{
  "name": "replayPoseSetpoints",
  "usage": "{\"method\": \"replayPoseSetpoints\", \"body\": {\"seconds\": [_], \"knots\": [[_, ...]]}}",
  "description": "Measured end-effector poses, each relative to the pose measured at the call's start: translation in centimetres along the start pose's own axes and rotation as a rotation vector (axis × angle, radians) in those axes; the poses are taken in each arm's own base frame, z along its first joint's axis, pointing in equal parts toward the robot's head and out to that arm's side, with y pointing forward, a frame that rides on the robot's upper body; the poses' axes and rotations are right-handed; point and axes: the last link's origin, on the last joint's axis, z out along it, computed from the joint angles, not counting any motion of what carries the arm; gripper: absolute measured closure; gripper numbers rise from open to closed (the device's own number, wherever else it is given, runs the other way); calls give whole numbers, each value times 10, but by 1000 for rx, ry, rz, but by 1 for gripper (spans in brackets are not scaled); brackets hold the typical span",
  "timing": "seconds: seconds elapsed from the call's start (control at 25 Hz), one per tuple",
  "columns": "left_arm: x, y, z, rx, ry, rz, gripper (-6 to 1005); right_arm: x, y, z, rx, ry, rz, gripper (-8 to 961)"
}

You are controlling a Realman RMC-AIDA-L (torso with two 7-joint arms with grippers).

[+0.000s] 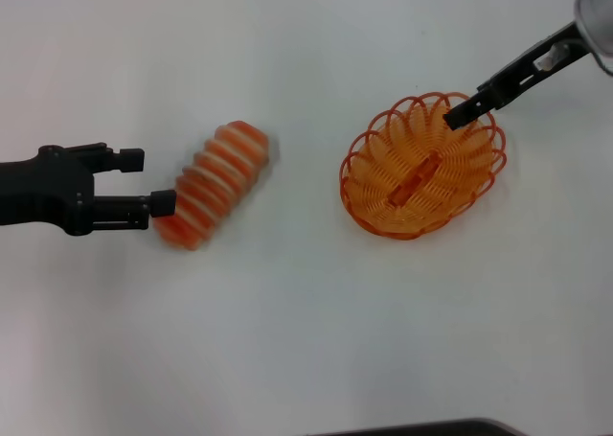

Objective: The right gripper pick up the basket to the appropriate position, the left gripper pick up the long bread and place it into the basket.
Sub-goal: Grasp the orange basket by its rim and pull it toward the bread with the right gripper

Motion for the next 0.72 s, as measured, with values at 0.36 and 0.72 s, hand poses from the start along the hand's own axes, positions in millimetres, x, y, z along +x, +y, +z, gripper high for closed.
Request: {"method": "replayPoseSetpoints", "body": {"seconds": [0.36, 0.72], "knots": [[-1, 0, 0, 3, 0, -1, 129, 1, -2, 23, 45, -4, -3, 300], [-3, 0, -1, 7, 1, -5, 130, 5, 0, 26, 31, 14, -11, 596]]}}
